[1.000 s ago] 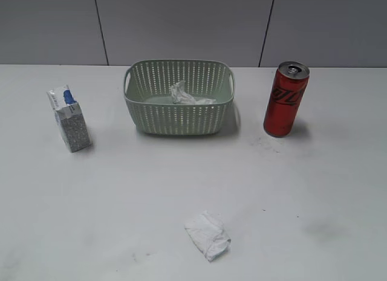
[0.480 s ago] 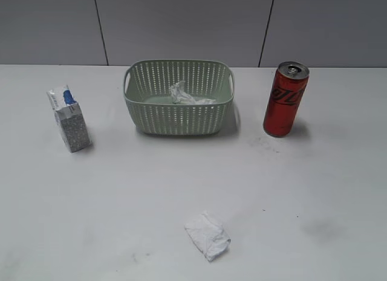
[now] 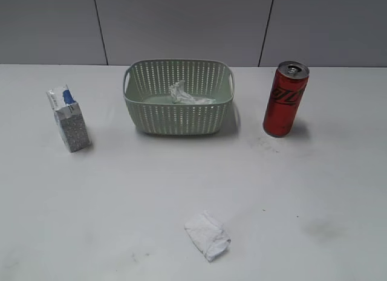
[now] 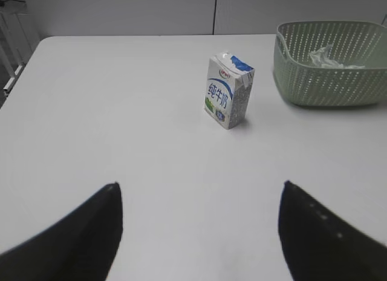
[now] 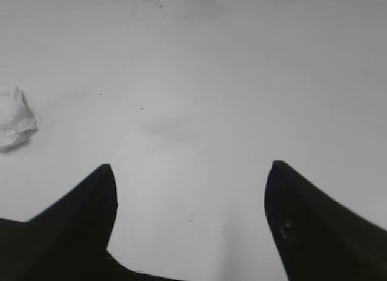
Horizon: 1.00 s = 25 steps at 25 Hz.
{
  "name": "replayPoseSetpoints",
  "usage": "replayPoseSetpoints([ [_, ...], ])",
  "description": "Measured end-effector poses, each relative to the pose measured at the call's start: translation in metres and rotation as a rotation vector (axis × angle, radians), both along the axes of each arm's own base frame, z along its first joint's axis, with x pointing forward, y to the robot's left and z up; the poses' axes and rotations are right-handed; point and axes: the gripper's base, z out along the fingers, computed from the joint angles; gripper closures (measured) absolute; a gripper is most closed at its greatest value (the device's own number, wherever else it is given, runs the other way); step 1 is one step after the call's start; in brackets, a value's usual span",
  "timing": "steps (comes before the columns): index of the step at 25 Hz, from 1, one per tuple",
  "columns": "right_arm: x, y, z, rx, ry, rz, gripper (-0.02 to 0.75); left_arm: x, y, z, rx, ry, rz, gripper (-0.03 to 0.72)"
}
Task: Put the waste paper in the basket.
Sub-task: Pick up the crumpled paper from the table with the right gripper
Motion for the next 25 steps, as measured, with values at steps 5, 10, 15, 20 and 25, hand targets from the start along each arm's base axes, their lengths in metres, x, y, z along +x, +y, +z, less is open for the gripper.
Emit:
replayPoseSetpoints([
  [5, 0.020, 0.007, -0.003, -0.014, 0.098, 0.058, 0.166, 0.000, 0.000, 0.000, -0.001, 0.000, 0.001, 0.092],
  [10, 0.056, 0.016, -0.002, 0.014, 0.209, 0.096, 0.166, 0.000, 0.001, 0.000, -0.007, 0.003, 0.013, 0.038],
  [15, 0.089, 0.037, -0.009, 0.002, 0.319, 0.187, 0.166, 0.000, 0.001, 0.000, -0.017, 0.006, 0.023, 0.000],
  [20, 0.110, 0.087, -0.026, -0.063, 0.351, 0.350, 0.166, 0.000, 0.001, 0.000, -0.021, 0.006, 0.025, -0.002],
  [25, 0.122, 0.145, -0.046, -0.169, 0.392, 0.483, 0.166, 0.000, 0.001, 0.000, -0.020, 0.006, 0.026, -0.002],
])
